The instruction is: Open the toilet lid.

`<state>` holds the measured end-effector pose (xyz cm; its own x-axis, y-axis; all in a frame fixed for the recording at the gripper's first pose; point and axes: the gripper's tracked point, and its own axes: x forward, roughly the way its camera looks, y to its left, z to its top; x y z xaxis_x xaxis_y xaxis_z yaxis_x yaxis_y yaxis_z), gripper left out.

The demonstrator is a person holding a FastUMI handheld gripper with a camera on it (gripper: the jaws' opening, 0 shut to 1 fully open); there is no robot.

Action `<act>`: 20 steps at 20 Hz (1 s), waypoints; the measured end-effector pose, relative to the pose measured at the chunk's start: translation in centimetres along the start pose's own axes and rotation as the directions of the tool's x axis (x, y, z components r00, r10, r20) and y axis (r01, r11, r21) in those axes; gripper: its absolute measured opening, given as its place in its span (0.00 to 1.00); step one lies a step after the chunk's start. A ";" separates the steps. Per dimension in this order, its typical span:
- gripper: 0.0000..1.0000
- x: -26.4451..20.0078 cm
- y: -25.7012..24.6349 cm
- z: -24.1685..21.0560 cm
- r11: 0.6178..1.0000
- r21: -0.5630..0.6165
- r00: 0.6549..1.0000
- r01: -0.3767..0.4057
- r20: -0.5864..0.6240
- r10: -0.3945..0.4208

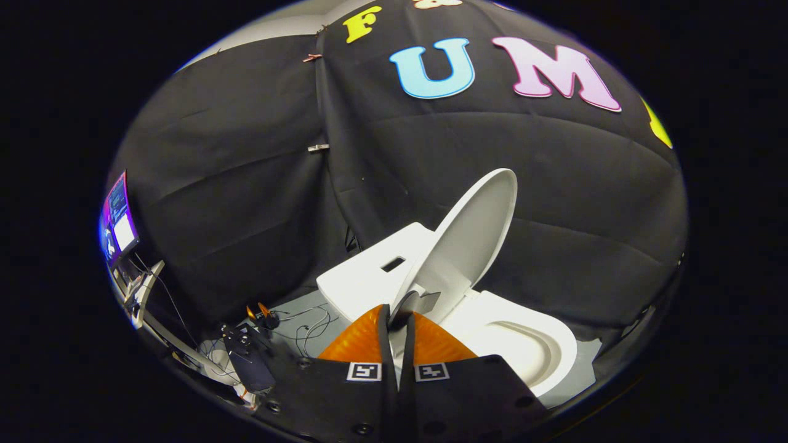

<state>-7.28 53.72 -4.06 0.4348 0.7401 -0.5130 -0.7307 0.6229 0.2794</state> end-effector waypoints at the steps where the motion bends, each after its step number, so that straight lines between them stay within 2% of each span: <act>1: 0.05 0.6 0.8 0.4 1.000 -0.020 1.000 0.000 0.003 0.000; 8: 0.05 4.8 5.0 2.3 0.994 -0.102 0.999 -0.035 0.012 0.036; 17: 0.07 9.6 9.7 3.4 0.960 -0.265 0.994 -0.089 0.034 0.102; 18: 0.11 9.9 10.4 3.2 0.957 -0.274 0.993 -0.099 0.028 0.111; 19: 0.23 9.9 10.5 3.1 0.951 -0.296 0.994 -0.092 0.036 0.107; 20: 0.24 10.1 10.6 3.3 0.943 -0.322 0.993 -0.087 0.048 0.108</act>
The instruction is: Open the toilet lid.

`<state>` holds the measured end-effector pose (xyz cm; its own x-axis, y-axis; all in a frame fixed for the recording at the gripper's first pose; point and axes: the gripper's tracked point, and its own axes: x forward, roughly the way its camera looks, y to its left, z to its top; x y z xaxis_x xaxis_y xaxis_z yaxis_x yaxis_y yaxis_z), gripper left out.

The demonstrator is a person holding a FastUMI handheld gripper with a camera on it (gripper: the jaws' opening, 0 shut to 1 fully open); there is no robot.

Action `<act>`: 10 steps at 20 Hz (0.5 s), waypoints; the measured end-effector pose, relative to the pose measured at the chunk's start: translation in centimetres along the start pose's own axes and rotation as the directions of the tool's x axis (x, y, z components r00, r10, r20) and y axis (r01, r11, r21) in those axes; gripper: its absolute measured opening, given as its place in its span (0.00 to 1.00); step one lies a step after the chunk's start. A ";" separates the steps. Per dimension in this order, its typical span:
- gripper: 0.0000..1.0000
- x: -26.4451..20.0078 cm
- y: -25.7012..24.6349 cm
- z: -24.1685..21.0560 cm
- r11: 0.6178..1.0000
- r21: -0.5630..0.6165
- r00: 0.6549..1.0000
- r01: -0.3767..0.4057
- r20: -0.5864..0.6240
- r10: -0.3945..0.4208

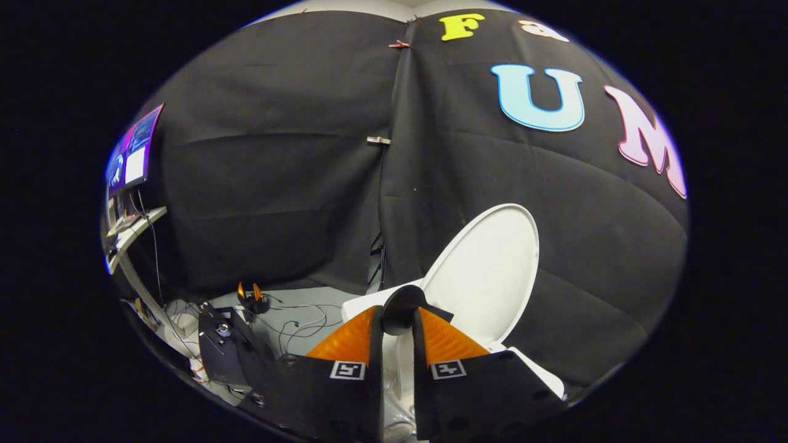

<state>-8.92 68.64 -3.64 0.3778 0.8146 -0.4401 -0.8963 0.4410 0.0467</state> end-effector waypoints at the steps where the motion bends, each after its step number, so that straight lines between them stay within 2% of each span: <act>1: 0.36 0.1 0.3 -0.1 1.000 -0.025 1.000 0.000 0.005 0.000; 4: 0.73 -0.1 0.5 0.2 0.996 -0.088 1.000 0.013 0.022 -0.012; 6: 0.98 0.0 0.9 -0.4 0.996 -0.084 1.000 0.010 0.009 -0.010; 10: 0.99 -1.1 0.1 1.8 0.999 -0.041 0.997 0.029 0.072 -0.026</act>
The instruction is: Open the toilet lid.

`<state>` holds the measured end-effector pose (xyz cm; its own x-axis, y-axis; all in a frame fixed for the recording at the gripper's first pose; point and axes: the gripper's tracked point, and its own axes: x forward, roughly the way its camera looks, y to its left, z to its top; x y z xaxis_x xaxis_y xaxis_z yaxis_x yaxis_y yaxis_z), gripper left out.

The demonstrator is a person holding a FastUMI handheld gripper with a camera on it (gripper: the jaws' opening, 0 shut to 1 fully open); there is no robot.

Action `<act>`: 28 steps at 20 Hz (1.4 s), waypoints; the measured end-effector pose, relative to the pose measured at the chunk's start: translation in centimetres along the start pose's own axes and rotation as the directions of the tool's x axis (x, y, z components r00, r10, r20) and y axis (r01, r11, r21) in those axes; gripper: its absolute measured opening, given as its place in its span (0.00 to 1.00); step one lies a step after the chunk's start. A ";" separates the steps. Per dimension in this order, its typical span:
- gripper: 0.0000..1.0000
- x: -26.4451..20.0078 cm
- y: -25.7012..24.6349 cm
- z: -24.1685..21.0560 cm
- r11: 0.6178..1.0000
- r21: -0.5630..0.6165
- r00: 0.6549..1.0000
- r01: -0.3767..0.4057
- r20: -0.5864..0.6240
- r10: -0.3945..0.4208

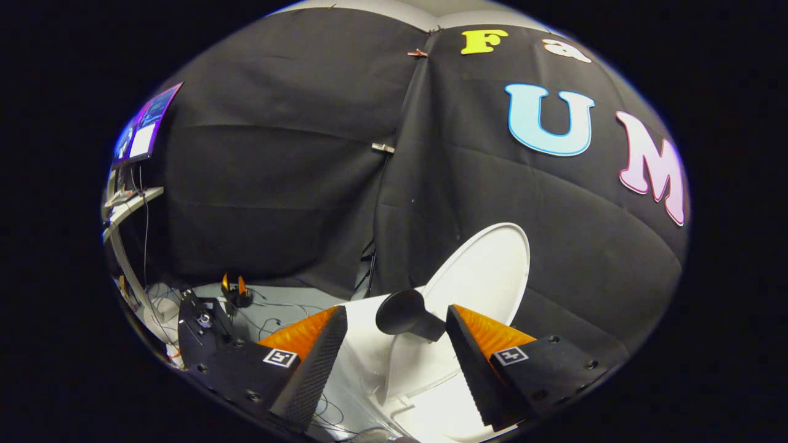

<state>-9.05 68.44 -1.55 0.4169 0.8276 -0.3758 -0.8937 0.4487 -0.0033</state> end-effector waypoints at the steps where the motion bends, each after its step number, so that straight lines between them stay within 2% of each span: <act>1: 0.99 -0.2 -0.5 0.6 1.000 0.011 1.000 0.002 0.019 -0.002; 8: 0.99 -3.7 -2.6 2.6 0.995 0.096 0.994 0.012 0.105 -0.022; 15: 0.99 -10.7 -8.3 4.3 0.986 0.141 0.971 0.086 0.212 -0.115; 20: 0.99 -17.0 -15.0 1.9 0.969 0.119 0.944 0.218 0.228 -0.241; 24: 0.99 -22.6 -19.4 -1.3 0.937 0.126 0.915 0.324 0.211 -0.345; 28: 0.98 -28.6 -23.8 -3.7 0.883 0.164 0.856 0.439 0.223 -0.467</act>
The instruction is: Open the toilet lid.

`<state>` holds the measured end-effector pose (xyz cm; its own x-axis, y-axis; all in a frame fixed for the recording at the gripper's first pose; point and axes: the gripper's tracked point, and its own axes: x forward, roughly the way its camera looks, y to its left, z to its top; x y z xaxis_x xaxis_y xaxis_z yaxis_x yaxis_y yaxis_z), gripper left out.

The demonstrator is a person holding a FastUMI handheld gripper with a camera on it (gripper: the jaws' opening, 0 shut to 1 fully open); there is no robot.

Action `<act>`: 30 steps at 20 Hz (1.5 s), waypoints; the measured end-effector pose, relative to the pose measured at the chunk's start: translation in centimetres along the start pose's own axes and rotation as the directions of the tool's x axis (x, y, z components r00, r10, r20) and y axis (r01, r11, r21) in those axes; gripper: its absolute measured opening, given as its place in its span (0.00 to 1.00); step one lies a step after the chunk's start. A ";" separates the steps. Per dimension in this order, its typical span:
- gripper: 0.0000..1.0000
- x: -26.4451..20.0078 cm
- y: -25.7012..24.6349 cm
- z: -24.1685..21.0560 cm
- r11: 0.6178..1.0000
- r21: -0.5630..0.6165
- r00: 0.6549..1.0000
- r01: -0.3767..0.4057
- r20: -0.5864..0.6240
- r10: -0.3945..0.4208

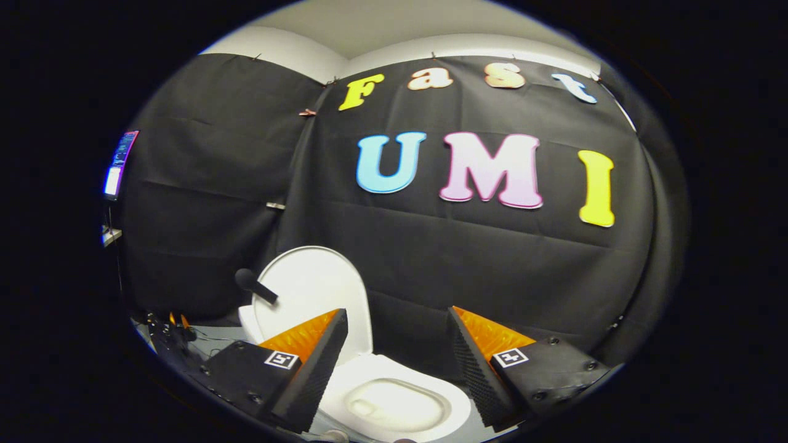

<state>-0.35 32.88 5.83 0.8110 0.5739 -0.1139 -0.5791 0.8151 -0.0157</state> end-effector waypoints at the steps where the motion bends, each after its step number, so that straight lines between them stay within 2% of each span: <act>1: 0.98 -0.8 -1.7 -0.4 0.999 0.008 0.999 0.033 -0.002 -0.033; 4: 0.98 -3.5 -7.0 -1.1 0.987 0.056 0.988 0.153 0.016 -0.154; 7: 0.98 -6.6 -11.9 -3.1 0.959 0.083 0.961 0.271 0.022 -0.274; 12: 0.99 -10.5 -16.2 -7.4 0.929 0.076 0.932 0.362 -0.029 -0.361; 19: 0.99 -12.3 -18.4 -9.9 0.907 0.062 0.909 0.416 -0.031 -0.415; 23: 0.99 -12.4 -18.5 -9.8 0.906 0.094 0.910 0.414 -0.021 -0.414; 30: 0.99 -12.7 -18.6 -9.7 0.908 0.075 0.911 0.412 0.001 -0.413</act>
<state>-0.71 9.70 -2.05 0.9779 0.1858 -0.0958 -0.1854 0.9826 0.0130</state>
